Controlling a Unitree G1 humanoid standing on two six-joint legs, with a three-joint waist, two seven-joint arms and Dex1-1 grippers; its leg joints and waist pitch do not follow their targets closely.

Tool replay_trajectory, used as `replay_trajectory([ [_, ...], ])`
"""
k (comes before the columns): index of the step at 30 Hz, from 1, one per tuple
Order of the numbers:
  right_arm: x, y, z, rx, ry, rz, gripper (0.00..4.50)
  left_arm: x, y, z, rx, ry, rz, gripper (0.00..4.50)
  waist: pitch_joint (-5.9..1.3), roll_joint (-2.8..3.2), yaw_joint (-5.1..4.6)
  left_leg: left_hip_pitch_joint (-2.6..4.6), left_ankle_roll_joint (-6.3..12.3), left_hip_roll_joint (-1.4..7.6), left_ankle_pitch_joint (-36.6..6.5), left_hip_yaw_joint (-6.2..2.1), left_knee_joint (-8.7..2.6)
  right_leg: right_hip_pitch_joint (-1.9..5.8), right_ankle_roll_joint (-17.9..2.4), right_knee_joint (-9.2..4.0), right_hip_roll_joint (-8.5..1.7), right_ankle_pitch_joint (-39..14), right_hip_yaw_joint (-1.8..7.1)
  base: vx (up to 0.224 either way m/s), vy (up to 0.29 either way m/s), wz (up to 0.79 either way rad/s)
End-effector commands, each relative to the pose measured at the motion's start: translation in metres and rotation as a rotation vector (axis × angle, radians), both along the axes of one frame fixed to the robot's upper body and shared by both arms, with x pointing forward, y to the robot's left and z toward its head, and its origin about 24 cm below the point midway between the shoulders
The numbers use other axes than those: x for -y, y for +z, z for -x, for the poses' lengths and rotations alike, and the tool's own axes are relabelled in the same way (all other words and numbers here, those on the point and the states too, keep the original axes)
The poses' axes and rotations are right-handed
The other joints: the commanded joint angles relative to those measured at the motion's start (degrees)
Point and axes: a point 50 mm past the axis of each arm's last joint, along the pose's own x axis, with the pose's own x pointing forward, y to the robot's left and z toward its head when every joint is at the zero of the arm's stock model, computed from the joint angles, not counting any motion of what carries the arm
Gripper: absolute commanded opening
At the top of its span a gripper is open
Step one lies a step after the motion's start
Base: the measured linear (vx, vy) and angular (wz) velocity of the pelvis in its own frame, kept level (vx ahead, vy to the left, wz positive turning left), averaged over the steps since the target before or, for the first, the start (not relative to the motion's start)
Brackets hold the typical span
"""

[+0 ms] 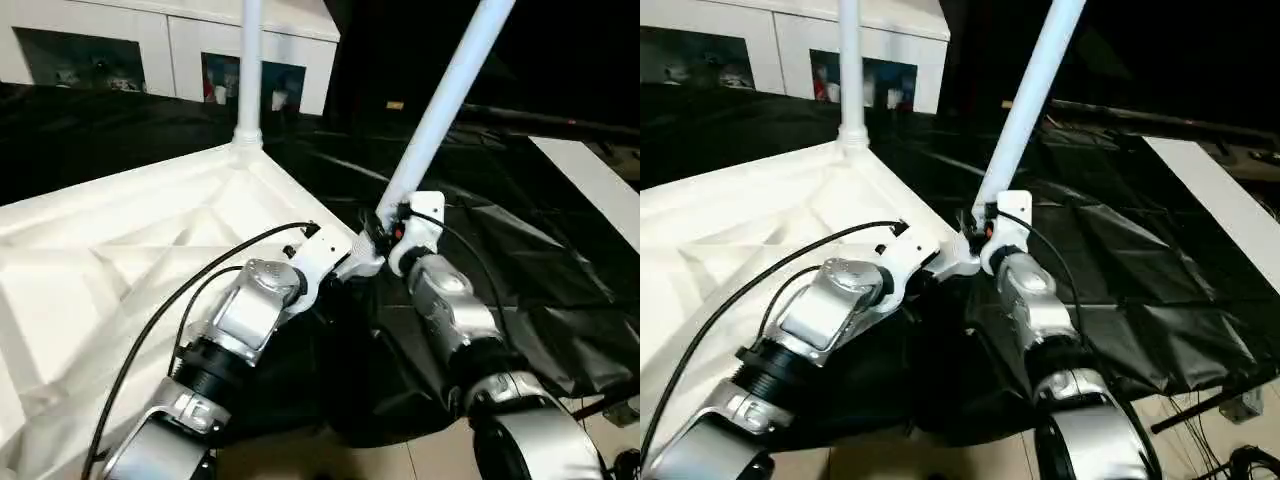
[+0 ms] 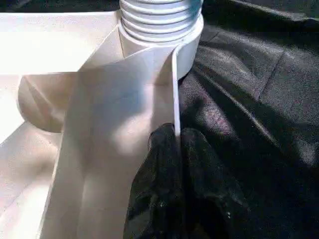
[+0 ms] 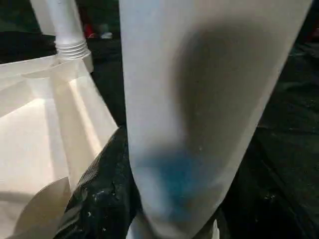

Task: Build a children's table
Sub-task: Insert table leg to table base

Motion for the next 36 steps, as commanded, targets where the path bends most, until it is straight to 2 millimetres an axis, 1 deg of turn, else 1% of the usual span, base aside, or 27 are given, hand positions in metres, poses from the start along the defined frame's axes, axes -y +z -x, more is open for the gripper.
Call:
replay_trajectory([
  [1, 0.027, -0.071, 0.033, -0.343, -0.130, 0.067, 1.84, 0.009, 0.003, 0.001, -0.007, -0.031, 0.018, 0.00, -0.53, 1.98, -0.08, 0.74, -0.76, 2.45, -36.10, -1.96, -4.60, -0.09, -2.28, -6.00, -4.73, -35.52, 1.88, 0.000, 0.000, 0.00],
  [3, 0.027, -0.071, 0.033, -0.344, -0.129, 0.067, 1.84, 0.008, 0.004, 0.001, -0.007, -0.027, 0.017, 0.00, -0.58, 2.28, -0.20, 0.57, -1.05, 2.67, -37.23, -2.29, -4.87, 0.47, -2.29, -6.00, -4.76, -34.17, 1.34, 0.000, 0.000, 0.00],
  [4, 0.026, -0.071, 0.033, -0.345, -0.125, 0.068, 1.84, 0.006, 0.005, -0.001, -0.004, -0.018, 0.013, 0.00, -0.53, 2.29, -0.41, 0.12, -1.22, 2.78, -37.79, -2.53, -5.15, 0.86, -2.27, -5.88, -4.76, -33.11, 1.07, 0.000, 0.000, 0.00],
  [6, 0.026, -0.071, 0.033, -0.345, -0.125, 0.069, 1.84, 0.006, 0.005, -0.001, -0.003, -0.017, 0.012, 0.00, -0.50, 2.38, -0.33, 0.49, -1.33, 2.74, -38.74, -2.49, -5.09, 0.51, -2.30, -6.04, -4.84, -33.45, 1.09, 0.000, 0.000, 0.00],
  [7, 0.026, -0.071, 0.032, -0.340, -0.108, 0.067, 1.84, 0.006, 0.005, -0.002, 0.000, -0.012, 0.013, 0.00, -0.42, 2.39, -0.42, 1.07, -1.27, 2.55, -39.70, -2.42, -4.80, -0.01, -2.13, -6.51, -4.94, -35.13, 0.86, 0.000, 0.000, 0.00],
  [9, 0.025, -0.070, 0.031, -0.334, -0.094, 0.068, 1.84, 0.006, 0.005, -0.002, 0.000, -0.014, 0.014, 0.00, -0.28, 2.45, -0.55, 1.12, -1.16, 2.54, -40.60, -2.50, -4.89, 0.01, -1.56, -6.83, -4.76, -36.18, 0.46, 0.000, 0.000, 0.00],
  [10, 0.025, -0.068, 0.030, -0.323, -0.082, 0.074, 1.84, 0.007, 0.005, -0.002, 0.001, -0.018, 0.017, 0.00, -0.28, 2.61, -0.64, 1.53, -1.22, 2.59, -41.75, -2.54, -4.85, -0.13, -1.40, -7.12, -4.69, -36.19, 0.02, 0.000, 0.000, 0.00],
  [12, 0.020, -0.063, 0.028, -0.292, -0.019, 0.047, 1.84, 0.006, 0.005, -0.002, 0.013, -0.040, 0.018, 0.00, -0.27, 3.17, -0.90, 1.40, -1.26, 3.06, -44.24, -2.73, -5.55, 0.70, -1.58, -6.63, -4.26, -32.96, -0.72, 0.000, 0.000, 0.00],
  [13, 0.019, -0.060, 0.026, -0.271, 0.005, 0.035, 2.19, 0.005, 0.006, -0.002, 0.020, -0.056, 0.022, 0.00, -0.37, 3.20, -0.78, 0.41, -1.07, 3.58, -44.98, -2.90, -6.30, 1.77, -2.31, -5.07, -4.25, -28.89, -0.01, 0.000, 0.000, 0.00],
  [14, 0.019, -0.060, 0.026, -0.271, 0.005, 0.035, 2.19, 0.005, 0.006, -0.002, 0.020, -0.056, 0.022, 0.00, -0.14, 3.03, -0.68, 0.81, -1.19, 3.33, -45.42, -2.57, -6.14, 0.98, -2.79, -5.48, -4.61, -29.71, 0.04, 0.000, 0.000, 0.00],
  [15, 0.018, -0.056, 0.024, -0.252, 0.024, 0.025, 2.54, 0.004, 0.006, -0.002, 0.021, -0.066, 0.024, 0.00, -0.20, 2.89, -0.61, 0.99, -1.23, 3.04, -44.38, -2.54, -5.79, 0.74, -2.84, -5.89, -5.09, -31.30, 0.08, 0.000, 0.000, 0.00],
  [16, 0.020, -0.047, 0.019, -0.202, 0.056, 0.012, 2.54, 0.000, 0.009, -0.003, 0.025, -0.088, 0.032, 0.00, -0.13, 2.86, -0.55, 1.30, -1.09, 2.60, -42.17, -2.49, -5.08, 0.36, -2.39, -7.05, -5.78, -35.15, -0.34, 0.000, 0.000, 0.00],
  [17, 0.020, -0.045, 0.019, -0.195, 0.061, 0.011, 2.56, 0.000, 0.009, -0.004, 0.025, -0.089, 0.033, 0.00, -0.27, 2.95, -0.57, 1.11, -0.97, 2.60, -40.81, -2.52, -4.92, 0.64, -2.26, -7.05, -5.99, -35.83, -0.32, 0.000, 0.000, 0.00],
  [18, 0.021, -0.039, 0.016, -0.165, 0.086, 0.007, 2.66, -0.003, 0.010, -0.004, 0.024, -0.097, 0.035, 0.00, -0.64, 2.87, 0.02, 0.54, -0.58, 2.76, -37.29, -2.30, -4.83, 1.16, -2.71, -6.82, -6.51, -34.95, 0.35, 0.000, 0.000, 0.00],
  [19, 0.022, -0.035, 0.015, -0.146, 0.105, 0.005, 2.81, -0.005, 0.012, -0.005, 0.024, -0.105, 0.035, 0.00, -0.42, 2.83, 0.37, 0.60, -0.85, 2.86, -35.30, -2.31, -4.94, 0.79, -3.68, -6.51, -6.45, -33.66, 0.63, 0.000, 0.000, 0.00],
  [20, 0.023, -0.032, 0.013, -0.129, 0.125, 0.002, 2.81, -0.007, 0.013, -0.006, 0.023, -0.112, 0.035, 0.00, -0.57, 2.68, 0.26, 0.17, -0.76, 2.87, -33.94, -2.23, -5.01, 1.15, -4.12, -6.09, -6.32, -32.32, 0.80, 0.000, 0.000, 0.00],
  [21, 0.025, -0.028, 0.012, -0.114, 0.136, 0.004, 3.04, -0.008, 0.014, -0.006, 0.023, -0.117, 0.036, 0.00, -0.72, 2.66, 0.53, -0.55, -0.26, 3.01, -30.16, -2.01, -5.06, 1.70, -5.33, -5.39, -6.39, -29.21, 1.23, 0.000, 0.000, 0.00],
  [23, 0.029, -0.020, 0.011, -0.078, 0.173, 0.004, 3.11, -0.012, 0.017, -0.008, 0.020, -0.129, 0.038, 0.00, -0.95, 2.94, 1.16, -0.43, 0.51, 3.10, -23.71, -1.15, -4.73, 1.36, -8.30, -4.66, -6.38, -23.07, 2.13, 0.000, 0.000, 0.00],
  [24, 0.030, -0.018, 0.010, -0.069, 0.184, 0.005, 3.29, -0.014, 0.017, -0.008, 0.021, -0.133, 0.038, 0.00, -1.37, 2.72, 1.48, -1.15, 1.16, 2.99, -18.13, -0.59, -4.55, 1.83, -9.87, -3.75, -6.02, -17.72, 2.51, 0.000, 0.000, 0.00],
  [25, 0.034, -0.012, 0.010, -0.044, 0.209, 0.016, 3.29, -0.017, 0.019, -0.010, 0.033, -0.151, 0.031, 0.00, -1.46, 2.34, 2.13, -1.29, 2.31, 2.81, -14.37, -0.03, -4.21, 1.82, -10.21, -3.09, -5.63, -14.80, 2.83, 0.000, 0.000, 0.00],
  [28, 0.042, 0.000, 0.023, 0.016, 0.399, 0.041, 3.56, -0.025, 0.021, -0.007, 0.013, -0.236, 0.033, 0.00, -1.70, 2.00, 3.17, -0.08, 4.61, 2.75, -12.86, 1.40, -3.28, 0.53, -10.91, -2.87, -4.91, -16.52, 3.77, 0.046, -0.045, 0.14],
  [30, 0.046, 0.003, 0.033, 0.034, 0.480, 0.053, 3.78, -0.029, 0.021, -0.005, 0.009, -0.290, 0.028, 0.00, -2.10, 1.74, 3.56, -0.89, 5.75, 2.63, -9.48, 1.65, -2.95, 0.99, -11.82, -1.68, -4.61, -12.18, 4.28, 0.078, -0.055, 0.13],
  [31, 0.049, 0.005, 0.038, 0.042, 0.522, 0.061, 3.82, -0.031, 0.021, -0.004, 0.013, -0.331, 0.024, 0.00, -2.41, 1.86, 3.94, -1.48, 7.03, 2.58, -5.74, 1.55, -2.70, 1.70, -12.17, -0.96, -4.51, -7.74, 4.19, 0.087, -0.039, -0.02],
  [33, 0.053, 0.007, 0.049, 0.055, 0.596, 0.083, 4.01, -0.035, 0.021, -0.001, 0.023, -0.405, 0.012, 0.00, -2.82, 2.05, 3.96, -1.42, 8.59, 2.48, -0.61, 1.86, -1.89, 1.81, -14.38, 0.54, -4.20, 2.21, 4.29, 0.085, -0.036, -0.02],
  [34, 0.056, 0.008, 0.059, 0.061, 0.666, 0.087, 4.21, -0.040, 0.021, 0.002, 0.006, -0.462, 0.003, 0.00, -3.04, 2.23, 4.08, -1.32, 9.11, 2.34, 0.84, 1.90, -1.72, 2.02, -15.00, 0.85, -4.14, 4.80, 4.31, 0.000, 0.000, 0.00],
  [35, 0.057, 0.009, 0.066, 0.061, 0.706, 0.084, 4.21, -0.043, 0.020, 0.005, -0.010, -0.492, -0.001, 0.00, -3.21, 2.03, 4.11, -1.32, 9.82, 2.26, 2.45, 1.88, -1.51, 2.22, -15.57, 1.21, -4.00, 7.52, 4.27, 0.061, -0.023, -0.01],
  [36, 0.058, 0.009, 0.070, 0.055, 0.729, 0.079, 4.21, -0.045, 0.021, 0.007, -0.007, -0.531, 0.000, 0.00, -3.33, 2.38, 4.30, -1.27, 11.11, 2.31, 4.52, 1.92, -1.28, 2.19, -16.57, 1.68, -3.83, 11.80, 4.32, 0.000, 0.000, 0.00],
])
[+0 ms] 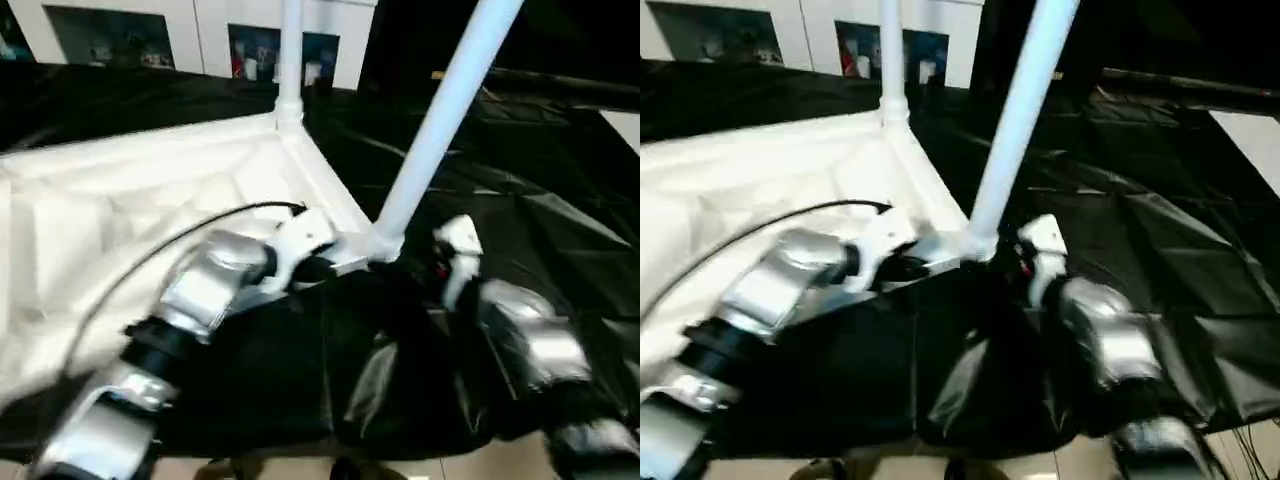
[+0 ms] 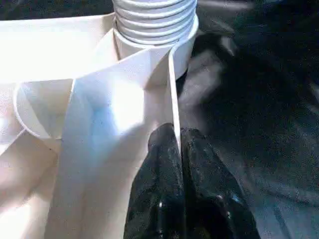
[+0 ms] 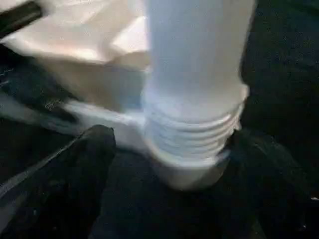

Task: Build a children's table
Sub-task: Insert table leg to table base

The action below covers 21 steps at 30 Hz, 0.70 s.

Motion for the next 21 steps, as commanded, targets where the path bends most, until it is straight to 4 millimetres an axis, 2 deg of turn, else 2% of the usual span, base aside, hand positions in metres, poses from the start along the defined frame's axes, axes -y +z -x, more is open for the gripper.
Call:
replay_trajectory([
  [1, -0.005, 0.004, 0.012, -0.009, 0.107, -0.019, 4.21, 0.004, -0.013, 0.015, -0.060, -0.167, -0.012, 0.00, -5.02, 0.23, 0.11, 0.29, 11.60, 1.43, 3.99, 0.19, -1.56, 4.65, -16.22, -1.05, -3.47, 9.78, 3.60, 0.000, 0.000, 0.00],
  [2, -0.005, 0.004, 0.012, -0.009, 0.107, -0.019, 4.21, 0.004, -0.013, 0.015, -0.060, -0.167, -0.012, 0.00, -4.99, 0.08, 0.18, 0.06, 11.22, 1.49, 2.14, 0.16, -1.61, 4.86, -16.32, -1.23, -3.73, 7.06, 3.58, 0.000, 0.000, 0.00],
  [3, -0.004, 0.004, 0.016, -0.016, 0.120, -0.015, 4.21, 0.002, -0.012, 0.017, -0.066, -0.197, -0.002, 0.00, -4.89, 0.52, 0.30, 0.14, 10.61, 1.52, 1.04, 0.11, -1.68, 4.80, -16.19, -1.36, -3.80, 5.15, 3.58, 0.000, 0.000, 0.00],
  [4, -0.003, 0.003, 0.020, -0.009, 0.126, 0.002, 4.21, 0.000, -0.011, 0.019, -0.063, -0.225, -0.005, 0.00, -4.79, 0.46, 0.30, 0.19, 9.98, 1.60, -0.39, 0.17, -1.76, 4.74, -15.89, -1.65, -3.73, 3.02, 3.60, 0.000, 0.000, 0.00],
  [6, -0.003, 0.003, 0.022, 0.022, 0.118, 0.018, 4.21, -0.003, -0.012, 0.021, -0.072, -0.255, -0.010, 0.00, -4.31, 0.80, 0.52, 0.41, 6.08, 1.85, -6.20, 0.05, -2.22, 4.39, -13.67, -2.60, -3.85, -6.96, 3.64, 0.000, 0.000, 0.00],
  [7, -0.004, 0.003, 0.023, 0.035, 0.114, 0.023, 4.21, -0.005, -0.012, 0.022, -0.070, -0.273, -0.012, 0.00, -4.07, 0.74, 0.50, 0.44, 4.05, 1.89, -9.43, -0.06, -2.43, 4.20, -12.19, -3.12, -3.85, -12.29, 3.63, 0.000, 0.000, 0.00],
  [8, -0.005, 0.003, 0.023, 0.043, 0.116, 0.024, 4.21, -0.005, -0.012, 0.023, -0.071, -0.288, -0.010, 0.00, -4.09, 0.63, 0.64, 0.55, 2.76, 1.81, -10.89, -0.13, -2.45, 4.12, -10.57, -3.44, -3.88, -15.72, 3.66, -0.053, 0.001, 0.00],
  [10, -0.006, 0.003, 0.023, 0.051, 0.115, 0.042, 4.21, -0.006, -0.011, 0.026, -0.073, -0.322, 0.003, 0.00, -4.04, 0.47, 0.79, 0.65, 1.82, 1.89, -11.44, -0.22, -2.58, 3.90, -9.09, -3.58, -3.81, -17.88, 3.71, -0.050, 0.004, 0.01],
  [12, -0.007, 0.003, 0.023, 0.052, 0.115, 0.044, 4.21, -0.006, -0.011, 0.026, -0.073, -0.326, 0.005, 0.00, -4.07, 0.54, 0.88, 0.82, 1.64, 1.94, -11.47, -0.15, -2.55, 3.71, -9.20, -3.48, -3.79, -17.20, 3.78, 0.000, 0.000, 0.00],
  [13, -0.008, 0.002, 0.025, 0.048, 0.131, 0.060, 4.21, -0.008, -0.010, 0.027, -0.072, -0.341, 0.007, 0.00, -3.91, 0.29, 0.83, 0.76, 1.77, 1.81, -11.62, -0.06, -2.53, 3.63, -9.22, -3.53, -3.62, -17.13, 3.79, 0.000, 0.000, 0.00],
  [17, -0.010, 0.000, 0.026, 0.048, 0.162, 0.086, 4.05, -0.011, -0.010, 0.027, -0.069, -0.346, -0.005, 0.00, -4.21, 0.21, 0.81, 0.24, 2.11, 1.71, -8.99, -0.19, -2.31, 4.05, -9.30, -2.83, -3.60, -13.93, 3.76, 0.000, 0.000, 0.00],
  [21, -0.011, -0.002, 0.026, 0.051, 0.177, 0.102, 3.77, -0.012, -0.011, 0.026, -0.069, -0.344, -0.007, 0.00, -4.39, 0.16, 0.90, 0.20, 2.98, 1.59, -6.90, -0.11, -2.05, 4.23, -9.92, -2.39, -3.61, -10.81, 3.78, 0.000, 0.000, 0.00],
])
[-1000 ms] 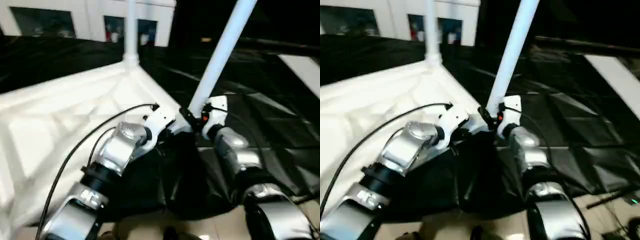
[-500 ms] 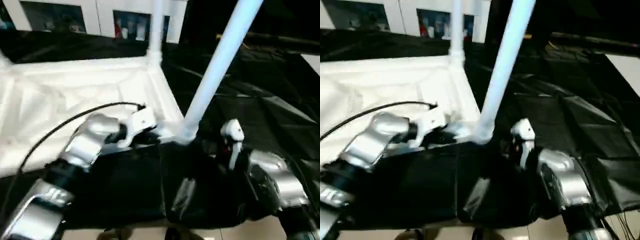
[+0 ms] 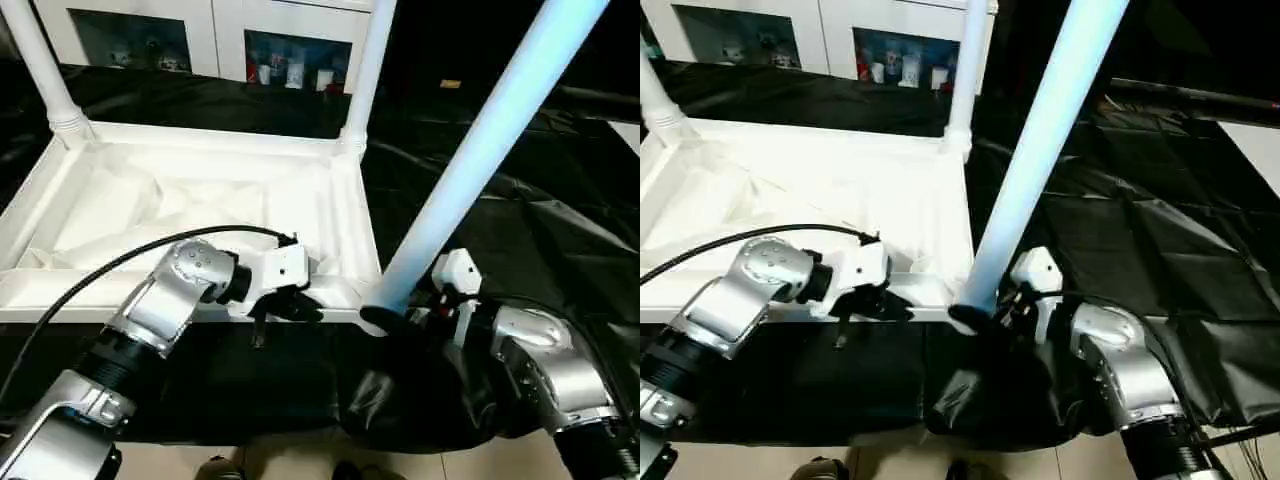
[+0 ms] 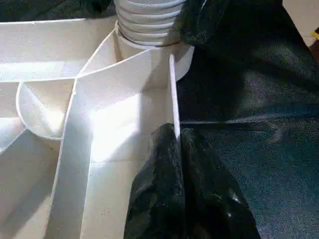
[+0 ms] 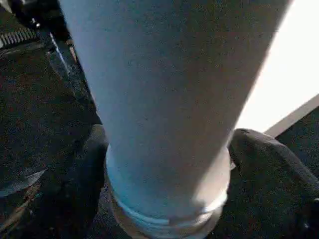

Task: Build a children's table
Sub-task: Insert table leg to table base, then rotate leg to tighten

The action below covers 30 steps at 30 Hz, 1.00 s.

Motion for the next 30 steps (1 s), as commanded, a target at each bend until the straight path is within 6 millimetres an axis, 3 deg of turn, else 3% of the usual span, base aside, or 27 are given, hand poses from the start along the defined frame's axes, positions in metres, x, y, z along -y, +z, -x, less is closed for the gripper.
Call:
replay_trajectory([
  [1, 0.002, 0.000, 0.001, 0.012, 0.013, 0.025, 3.70, 0.004, -0.003, 0.003, -0.011, -0.041, 0.008, 0.00, -4.43, 0.11, -0.06, 0.12, 4.15, 1.45, -6.27, -0.09, -3.15, 3.93, -10.10, -3.13, -3.49, -10.05, 3.45, 0.000, 0.000, 0.00],
  [10, 0.000, -0.002, -0.001, 0.014, 0.016, 0.016, 2.89, 0.003, -0.002, 0.002, -0.011, -0.040, 0.006, 0.00, -4.30, -0.04, -0.09, 0.02, 3.92, 1.39, -7.35, -0.20, -3.08, 3.97, -9.33, -3.33, -3.51, -13.08, 3.38, 0.000, 0.000, 0.00],
  [16, -0.001, -0.009, 0.001, -0.015, -0.008, -0.015, 2.74, 0.001, -0.005, 0.003, -0.026, -0.036, 0.006, 0.00, -4.55, 0.03, -0.03, 0.02, 4.29, 1.35, -6.22, -0.16, -2.88, 4.08, -10.10, -2.97, -3.51, -10.87, 3.39, 0.000, 0.000, 0.00],
  [20, -0.001, -0.014, -0.001, -0.047, -0.071, -0.064, 2.74, 0.002, -0.006, 0.003, -0.032, -0.025, 0.018, 0.00, -4.41, 0.09, -0.06, 0.01, 3.94, 1.35, -7.44, -0.19, -2.93, 3.97, -10.00, -3.20, -3.56, -12.62, 3.36, 0.000, 0.000, 0.00],
  [23, -0.002, -0.028, -0.006, -0.099, -0.228, -0.109, 2.74, 0.008, -0.009, -0.001, -0.036, 0.040, 0.047, 0.00, -4.18, 0.12, -0.22, -0.08, 2.68, 1.34, -9.99, -0.37, -3.13, 3.80, -8.53, -3.81, -3.68, -18.24, 3.25, 0.000, 0.000, 0.00],
  [25, -0.003, -0.034, -0.009, -0.114, -0.299, -0.107, 2.74, 0.012, -0.011, -0.005, -0.025, 0.086, 0.054, 0.00, -3.42, 0.23, -0.58, 0.59, 1.08, 1.30, -15.26, -0.56, -3.42, 3.09, -6.27, -5.07, -3.80, -28.06, 3.07, -0.027, -0.001, 0.00],
  [26, -0.008, -0.041, -0.014, -0.132, -0.387, -0.094, 2.74, 0.020, -0.014, -0.010, -0.010, 0.151, 0.067, 0.00, -3.36, 0.31, -0.67, 1.01, 0.52, 1.27, -17.55, -0.82, -3.40, 2.93, -4.66, -5.75, -4.12, -33.61, 2.95, 0.000, 0.000, 0.00],
  [27, -0.013, -0.046, -0.018, -0.149, -0.444, -0.084, 2.74, 0.026, -0.017, -0.012, -0.006, 0.196, 0.072, 0.00, -3.59, 0.30, -0.91, 1.11, -0.03, 1.26, -18.22, -1.08, -3.37, 2.90, -3.95, -5.99, -4.25, -35.63, 2.76, 0.000, 0.000, 0.00],
  [28, -0.017, -0.049, -0.022, -0.151, -0.492, -0.068, 2.74, 0.032, -0.019, -0.015, -0.003, 0.241, 0.073, 0.00, -3.68, 0.74, -0.88, 1.22, -0.17, 1.21, -18.16, -1.22, -3.41, 2.98, -3.83, -6.12, -4.30, -35.55, 2.68, 0.000, 0.000, 0.00],
  [30, -0.024, -0.053, -0.031, -0.172, -0.608, -0.053, 2.74, 0.043, -0.023, -0.022, 0.004, 0.351, 0.066, 0.00, -3.82, 0.55, -1.52, 0.66, -0.60, 1.44, -17.77, -1.50, -3.78, 3.48, -4.17, -5.89, -4.12, -32.60, 2.41, 0.000, 0.000, 0.00],
])
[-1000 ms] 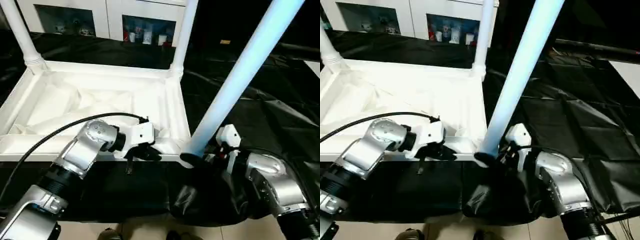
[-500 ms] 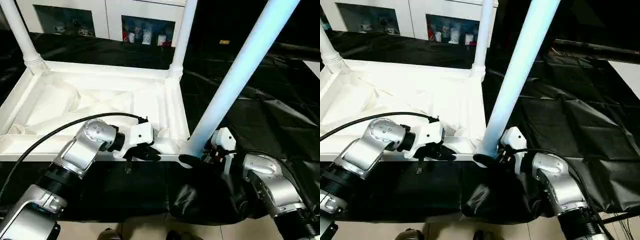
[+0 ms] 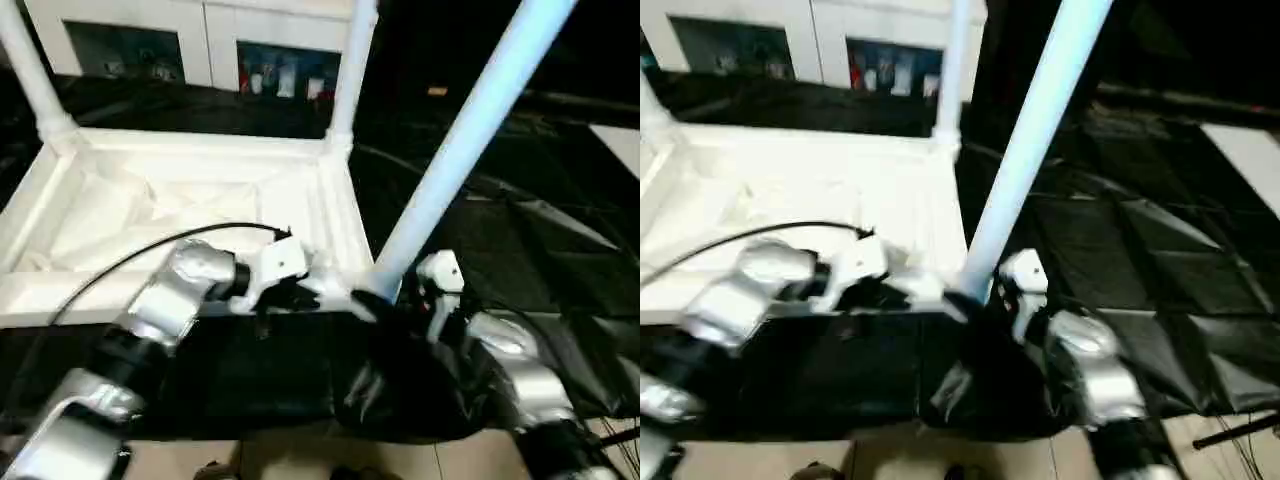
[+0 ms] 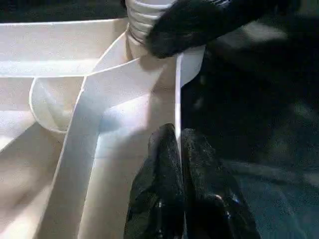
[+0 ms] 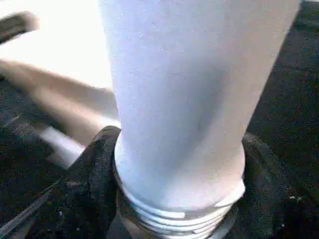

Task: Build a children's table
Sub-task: Rotate leg to tighten

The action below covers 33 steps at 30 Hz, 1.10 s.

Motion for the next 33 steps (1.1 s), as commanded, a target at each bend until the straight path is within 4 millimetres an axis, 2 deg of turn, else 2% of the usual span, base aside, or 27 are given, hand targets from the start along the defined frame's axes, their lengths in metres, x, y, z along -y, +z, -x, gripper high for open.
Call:
replay_trajectory([
  [1, -0.002, -0.028, -0.002, -0.161, -0.177, 0.050, 2.74, 0.025, -0.012, -0.002, -0.031, 0.110, 0.029, 0.00, -3.36, 1.01, -0.59, 0.54, -1.20, 1.58, -19.89, -1.04, -4.38, 2.02, -5.16, -5.67, -3.82, -32.32, 2.40, -0.072, 0.050, -0.04],
  [2, -0.006, -0.030, -0.008, -0.185, -0.251, 0.038, 2.74, 0.034, -0.015, -0.005, -0.050, 0.201, 0.040, 0.00, -3.16, 0.86, -0.89, 0.98, -1.25, 1.24, -22.82, -1.07, -4.05, 1.71, -4.22, -6.34, -3.95, -35.26, 2.07, -0.051, 0.038, -0.03],
  [3, -0.008, -0.030, -0.009, -0.191, -0.266, 0.032, 2.73, 0.036, -0.015, -0.006, -0.055, 0.222, 0.042, 0.00, -3.34, 0.90, -0.94, 1.21, -1.17, 1.22, -23.43, -1.19, -3.94, 1.72, -4.12, -6.47, -4.16, -35.59, 1.96, 0.000, 0.000, 0.00],
  [6, -0.015, -0.031, -0.015, -0.217, -0.330, 0.005, 2.73, 0.047, -0.021, -0.006, -0.069, 0.274, 0.038, 0.00, -3.56, 0.88, -1.39, 0.65, 0.11, 1.28, -23.35, -1.42, -4.19, 2.41, -3.42, -6.89, -4.20, -33.64, 1.44, 0.000, 0.000, 0.00],
  [8, -0.019, -0.030, -0.017, -0.218, -0.329, 0.003, 2.73, 0.050, -0.022, -0.006, -0.067, 0.279, 0.031, 0.00, -3.53, 0.88, -1.37, 1.01, 0.69, 1.06, -24.00, -1.22, -4.09, 1.96, -2.94, -7.34, -4.15, -33.95, 1.43, 0.000, 0.000, 0.00],
  [9, -0.025, -0.029, -0.019, -0.208, -0.317, 0.011, 2.73, 0.052, -0.024, -0.006, -0.058, 0.284, 0.014, 0.00, -3.59, 0.91, -1.68, 0.79, 0.89, 1.08, -24.60, -1.35, -4.23, 2.06, -2.64, -7.41, -4.13, -34.53, 1.28, 0.000, 0.000, 0.00],
  [12, -0.030, -0.026, -0.022, -0.186, -0.304, 0.024, 2.73, 0.051, -0.025, -0.007, -0.051, 0.292, 0.001, 0.00, -3.80, 1.07, -1.89, 0.86, 0.71, 1.24, -25.63, -1.56, -4.32, 2.30, -2.37, -7.64, -4.27, -34.24, 0.92, 0.000, 0.000, 0.00],
  [13, -0.033, -0.023, -0.024, -0.163, -0.286, 0.021, 2.73, 0.049, -0.025, -0.008, -0.045, 0.295, -0.007, 0.00, -3.83, 1.04, -1.99, 0.49, 0.70, 1.31, -25.75, -1.67, -4.48, 2.55, -2.34, -7.59, -4.29, -33.83, 0.74, 0.000, 0.000, 0.00],
  [14, -0.035, -0.020, -0.024, -0.152, -0.252, -0.022, 2.73, 0.047, -0.024, -0.008, -0.039, 0.287, -0.011, 0.00, -3.80, 1.04, -2.00, 0.53, 0.69, 1.31, -25.99, -1.66, -4.49, 2.52, -2.24, -7.68, -4.30, -33.89, 0.67, 0.000, 0.000, 0.00],
  [16, -0.035, -0.014, -0.025, -0.120, -0.196, -0.067, 3.29, 0.043, -0.023, -0.009, -0.025, 0.261, -0.017, 0.00, -3.97, 0.93, -1.71, 0.75, 1.26, 1.32, -25.63, -1.54, -4.45, 2.42, -2.63, -7.79, -4.59, -33.31, 0.78, 0.000, 0.000, 0.00],
  [19, -0.029, -0.006, -0.025, -0.069, -0.137, -0.055, 3.49, 0.036, -0.020, -0.008, -0.017, 0.203, -0.017, 0.00, -4.12, 0.62, -1.50, 0.34, 2.05, 1.46, -22.54, -1.20, -4.58, 2.49, -3.99, -7.20, -4.65, -30.24, 1.41, 0.000, 0.000, 0.00],
  [20, -0.020, -0.002, -0.023, -0.033, -0.078, -0.029, 3.49, 0.030, -0.018, -0.005, -0.019, 0.142, -0.009, 0.00, -4.09, 0.51, -1.31, 0.34, 2.27, 1.43, -21.89, -1.23, -4.61, 2.56, -4.10, -7.18, -4.69, -29.99, 1.40, 0.000, 0.000, 0.00],
  [21, -0.020, -0.002, -0.023, -0.033, -0.078, -0.029, 3.62, 0.030, -0.018, -0.005, -0.019, 0.142, -0.009, 0.00, -4.10, 0.38, -1.16, 0.18, 2.54, 1.49, -20.89, -1.16, -4.69, 2.84, -4.13, -7.08, -4.65, -29.34, 1.51, 0.000, 0.000, 0.00],
  [22, -0.011, 0.002, -0.019, -0.002, -0.011, -0.001, 3.77, 0.025, -0.015, -0.001, -0.019, 0.069, -0.002, 0.00, -4.14, 0.22, -1.09, -0.15, 3.04, 1.47, -19.07, -0.99, -4.67, 2.90, -4.69, -6.78, -4.70, -28.06, 1.78, 0.000, 0.000, 0.00],
  [24, 0.000, 0.006, -0.010, 0.019, 0.093, 0.022, 3.88, 0.019, -0.012, 0.008, -0.024, -0.063, 0.018, 0.00, -3.92, 0.26, -0.91, -0.41, 3.54, 1.51, -17.93, -1.01, -4.77, 3.00, -4.52, -6.66, -4.73, -28.80, 1.88, 0.000, 0.000, 0.00],
  [25, 0.000, 0.006, -0.010, 0.019, 0.093, 0.022, 3.88, 0.019, -0.012, 0.008, -0.024, -0.063, 0.018, 0.00, -4.07, 0.23, -0.75, -0.33, 3.68, 1.57, -17.43, -0.95, -4.75, 3.17, -4.23, -6.70, -4.79, -28.85, 1.96, 0.000, 0.000, 0.00],
  [26, 0.011, 0.009, 0.005, 0.034, 0.233, 0.044, 3.88, 0.009, -0.012, 0.018, -0.057, -0.172, 0.012, 0.00, -4.25, 0.24, -0.58, -0.08, 3.91, 1.60, -15.75, -0.66, -4.60, 2.89, -5.10, -6.40, -4.82, -27.22, 2.24, 0.000, 0.000, 0.00],
  [27, 0.015, 0.010, 0.013, 0.038, 0.301, 0.054, 3.88, 0.003, -0.012, 0.020, -0.074, -0.197, 0.002, 0.00, -4.30, 0.31, 0.26, 0.29, 5.00, 1.89, -13.15, -0.30, -4.48, 2.89, -6.26, -5.76, -4.48, -22.13, 2.56, 0.066, -0.042, 0.11],
  [28, 0.020, 0.012, 0.020, 0.037, 0.362, 0.066, 3.88, -0.002, -0.011, 0.023, -0.081, -0.224, -0.008, 0.00, -4.43, 0.33, 0.41, 0.41, 5.21, 2.13, -12.47, -0.20, -4.47, 2.74, -7.22, -5.41, -4.44, -20.38, 2.68, 0.066, -0.042, 0.11],
  [30, 0.028, 0.014, 0.030, 0.026, 0.428, 0.080, 3.88, -0.008, -0.009, 0.026, -0.092, -0.252, -0.013, 0.00, -4.05, 0.29, 0.62, 0.58, 5.37, 2.13, -14.33, 0.07, -4.42, 2.11, -8.51, -5.22, -3.99, -20.71, 2.89, 0.074, -0.039, 0.13],
  [31, 0.031, 0.015, 0.032, 0.022, 0.446, 0.085, 3.88, -0.011, -0.007, 0.027, -0.097, -0.270, -0.011, 0.00, -4.74, 0.26, 0.81, -0.07, 5.05, 1.90, -11.26, 0.01, -4.15, 2.91, -9.82, -4.18, -4.09, -17.23, 3.00, 0.074, -0.037, 0.13],
  [32, 0.031, 0.015, 0.032, 0.022, 0.446, 0.085, 3.88, -0.011, -0.007, 0.027, -0.097, -0.270, -0.011, 0.00, -4.92, 0.24, 0.95, -0.34, 5.20, 1.91, -9.29, -0.01, -4.06, 3.15, -10.18, -3.82, -3.99, -14.63, 3.01, 0.072, -0.025, 0.04],
  [33, 0.034, 0.018, 0.034, 0.028, 0.457, 0.094, 3.88, -0.016, -0.003, 0.030, -0.106, -0.300, -0.009, 0.00, -4.83, 0.20, 1.11, -0.39, 5.52, 1.82, -6.83, 0.08, -3.90, 3.00, -10.92, -3.40, -3.79, -11.16, 3.05, 0.058, -0.010, -0.03],
])
